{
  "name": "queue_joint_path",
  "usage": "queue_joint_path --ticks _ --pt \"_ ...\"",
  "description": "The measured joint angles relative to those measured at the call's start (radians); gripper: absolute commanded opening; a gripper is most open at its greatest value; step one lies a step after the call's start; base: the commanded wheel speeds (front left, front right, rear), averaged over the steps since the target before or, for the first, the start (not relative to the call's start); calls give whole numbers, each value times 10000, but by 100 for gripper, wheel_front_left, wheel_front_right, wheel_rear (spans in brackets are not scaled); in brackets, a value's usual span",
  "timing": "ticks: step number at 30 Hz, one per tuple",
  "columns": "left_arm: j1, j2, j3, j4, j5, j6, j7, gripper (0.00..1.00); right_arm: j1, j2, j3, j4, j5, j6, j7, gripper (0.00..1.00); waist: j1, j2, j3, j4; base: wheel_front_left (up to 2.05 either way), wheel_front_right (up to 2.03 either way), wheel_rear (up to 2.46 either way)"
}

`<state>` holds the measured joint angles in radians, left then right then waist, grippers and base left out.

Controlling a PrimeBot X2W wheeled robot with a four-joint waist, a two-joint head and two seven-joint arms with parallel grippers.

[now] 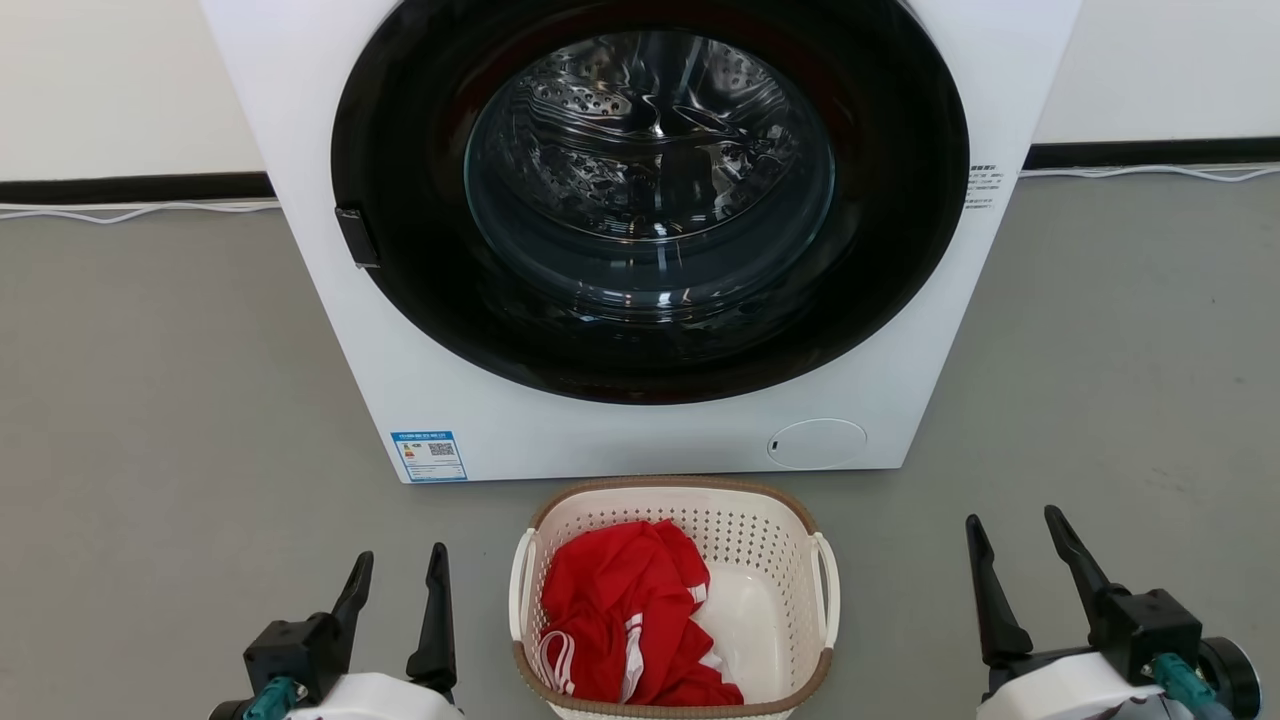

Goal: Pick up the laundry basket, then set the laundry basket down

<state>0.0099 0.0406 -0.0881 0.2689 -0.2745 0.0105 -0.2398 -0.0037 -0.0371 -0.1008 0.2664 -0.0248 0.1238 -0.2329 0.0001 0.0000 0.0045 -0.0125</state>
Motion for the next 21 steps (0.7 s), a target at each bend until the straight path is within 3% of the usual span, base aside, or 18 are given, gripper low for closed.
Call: queue_joint_path --ticks 4,21 --pt "0 6 -67 -21 405 105 -102 100 0 -4 0 -6 -447 4 -153 100 0 0 21 -20 0 0 0" --pt "-6 10 27 67 451 71 -111 100 -24 -8 -2 65 -341 6 -151 100 -1 0 178 -36 0 0 0"
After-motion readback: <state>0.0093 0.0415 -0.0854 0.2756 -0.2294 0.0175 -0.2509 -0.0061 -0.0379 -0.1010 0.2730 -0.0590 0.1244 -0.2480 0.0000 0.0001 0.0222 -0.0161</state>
